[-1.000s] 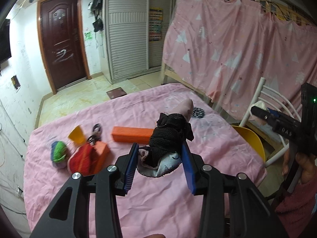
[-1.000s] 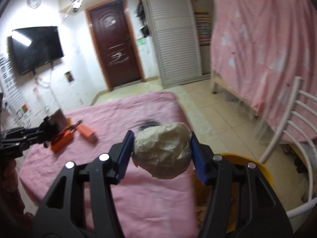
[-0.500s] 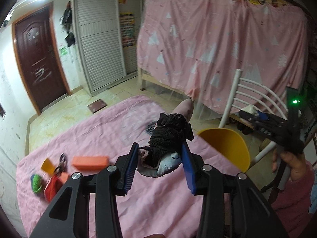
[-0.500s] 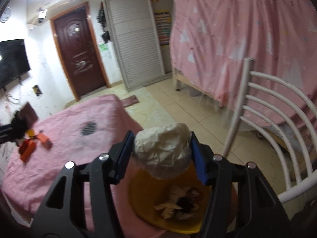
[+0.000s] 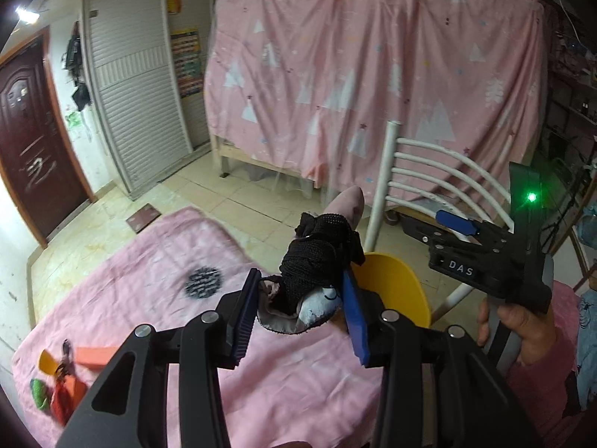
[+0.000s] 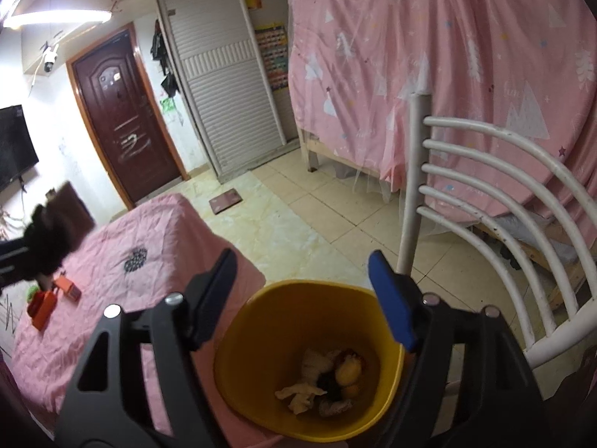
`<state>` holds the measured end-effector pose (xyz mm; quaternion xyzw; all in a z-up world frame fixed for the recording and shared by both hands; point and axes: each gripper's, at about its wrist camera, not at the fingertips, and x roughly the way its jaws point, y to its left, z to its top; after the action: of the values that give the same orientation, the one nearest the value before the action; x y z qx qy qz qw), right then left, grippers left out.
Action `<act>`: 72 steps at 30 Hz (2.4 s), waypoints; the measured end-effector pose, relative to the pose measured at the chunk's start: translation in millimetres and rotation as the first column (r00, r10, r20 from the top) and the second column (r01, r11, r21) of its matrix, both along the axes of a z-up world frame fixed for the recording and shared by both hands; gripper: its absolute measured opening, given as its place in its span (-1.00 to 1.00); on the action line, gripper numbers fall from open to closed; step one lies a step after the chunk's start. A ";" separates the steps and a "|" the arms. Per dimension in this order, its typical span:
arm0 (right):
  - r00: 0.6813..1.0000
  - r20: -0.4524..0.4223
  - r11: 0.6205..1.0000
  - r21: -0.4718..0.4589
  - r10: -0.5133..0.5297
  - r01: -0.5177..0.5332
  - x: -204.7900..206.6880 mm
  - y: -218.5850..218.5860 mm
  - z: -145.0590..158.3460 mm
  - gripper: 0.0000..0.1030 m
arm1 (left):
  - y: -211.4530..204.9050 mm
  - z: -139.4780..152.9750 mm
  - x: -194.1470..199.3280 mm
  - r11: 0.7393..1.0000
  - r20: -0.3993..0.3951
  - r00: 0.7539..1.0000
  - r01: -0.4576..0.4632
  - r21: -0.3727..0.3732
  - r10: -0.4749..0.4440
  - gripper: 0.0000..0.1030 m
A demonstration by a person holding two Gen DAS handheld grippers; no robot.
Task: Collect trash
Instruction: 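Carry sock and paper to the yellow bin and open both tools, then move both tools back over the bed toward the towel and orange box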
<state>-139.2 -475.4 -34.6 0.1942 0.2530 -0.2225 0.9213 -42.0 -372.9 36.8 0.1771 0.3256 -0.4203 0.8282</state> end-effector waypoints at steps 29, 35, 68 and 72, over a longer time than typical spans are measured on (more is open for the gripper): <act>0.999 0.044 1.000 0.024 -0.007 0.006 -5.2 2.5 2.8 0.39 | -38.5 2.5 -0.9 0.999 -0.088 0.995 0.033 -0.032 -0.035 0.13; 0.998 0.016 0.998 0.010 0.068 -0.068 18.8 30.1 3.3 0.40 | -14.8 9.9 11.8 0.998 -0.085 0.996 -0.011 -0.058 0.006 0.15; 0.879 -0.079 0.877 -0.076 0.470 -0.475 146.9 191.7 28.2 0.54 | 191.8 25.9 111.6 0.886 -0.099 0.895 -0.445 -0.130 0.435 0.35; 0.845 -0.107 0.843 -0.078 0.524 -0.533 162.5 215.8 27.1 0.54 | 224.7 24.7 125.2 0.852 -0.085 0.860 -0.509 -0.124 0.502 0.36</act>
<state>23.3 -259.6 -7.5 0.0593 0.3221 0.0192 0.9447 83.2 -148.2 61.6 0.0155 0.3501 -0.2140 0.9118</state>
